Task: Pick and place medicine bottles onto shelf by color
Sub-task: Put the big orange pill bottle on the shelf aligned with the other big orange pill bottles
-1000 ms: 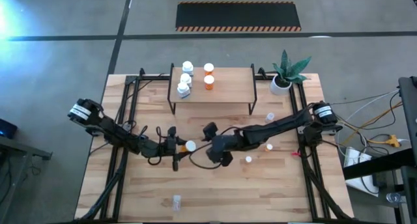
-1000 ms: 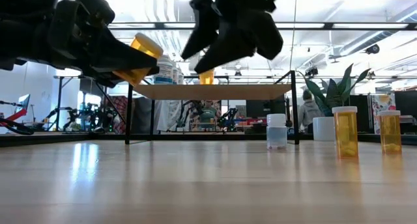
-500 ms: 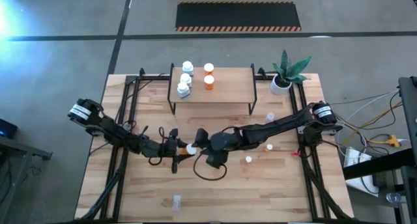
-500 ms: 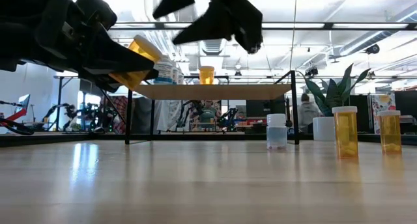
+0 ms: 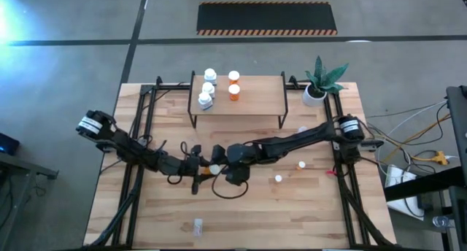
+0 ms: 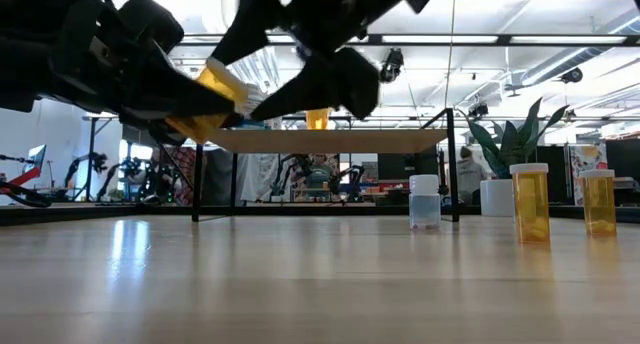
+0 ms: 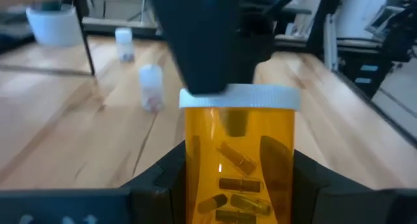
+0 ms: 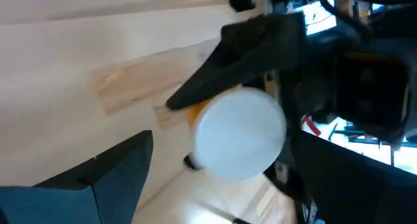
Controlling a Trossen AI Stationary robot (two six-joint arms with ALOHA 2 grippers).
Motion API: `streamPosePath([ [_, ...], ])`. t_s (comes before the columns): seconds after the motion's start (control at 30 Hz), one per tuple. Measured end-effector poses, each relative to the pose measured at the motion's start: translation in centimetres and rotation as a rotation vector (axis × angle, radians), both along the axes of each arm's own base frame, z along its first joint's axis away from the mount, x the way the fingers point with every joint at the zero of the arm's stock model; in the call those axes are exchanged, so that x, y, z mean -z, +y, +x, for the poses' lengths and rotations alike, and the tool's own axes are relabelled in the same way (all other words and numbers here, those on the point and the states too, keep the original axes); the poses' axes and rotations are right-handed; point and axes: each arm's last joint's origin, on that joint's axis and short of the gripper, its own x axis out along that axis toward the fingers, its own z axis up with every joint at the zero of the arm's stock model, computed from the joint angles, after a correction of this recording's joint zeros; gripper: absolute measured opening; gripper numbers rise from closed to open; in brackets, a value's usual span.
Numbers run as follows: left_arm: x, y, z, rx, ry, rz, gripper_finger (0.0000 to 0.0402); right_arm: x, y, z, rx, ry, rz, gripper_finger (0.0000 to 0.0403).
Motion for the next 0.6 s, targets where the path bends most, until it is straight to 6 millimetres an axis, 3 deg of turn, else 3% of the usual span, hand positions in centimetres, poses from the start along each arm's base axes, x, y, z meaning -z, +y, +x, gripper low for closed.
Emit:
streamPosePath([
  [0.27, 0.5, 0.3, 0.0, 0.008, 0.057, -0.017, 0.0139, 0.7, 0.3, 1.3, -0.018, 0.005, -0.005, 0.0314],
  [0.43, 0.6, 0.4, 0.0, 0.004, 0.059, -0.015, 0.0145, 1.1, 0.1, 1.3, -0.016, 0.031, -0.01, 0.0261],
  [0.6, 0.5, 0.4, 0.0, 0.003, 0.055, -0.017, 0.0186, 1.1, 0.0, 1.3, 0.012, 0.031, 0.006, 0.0202],
])
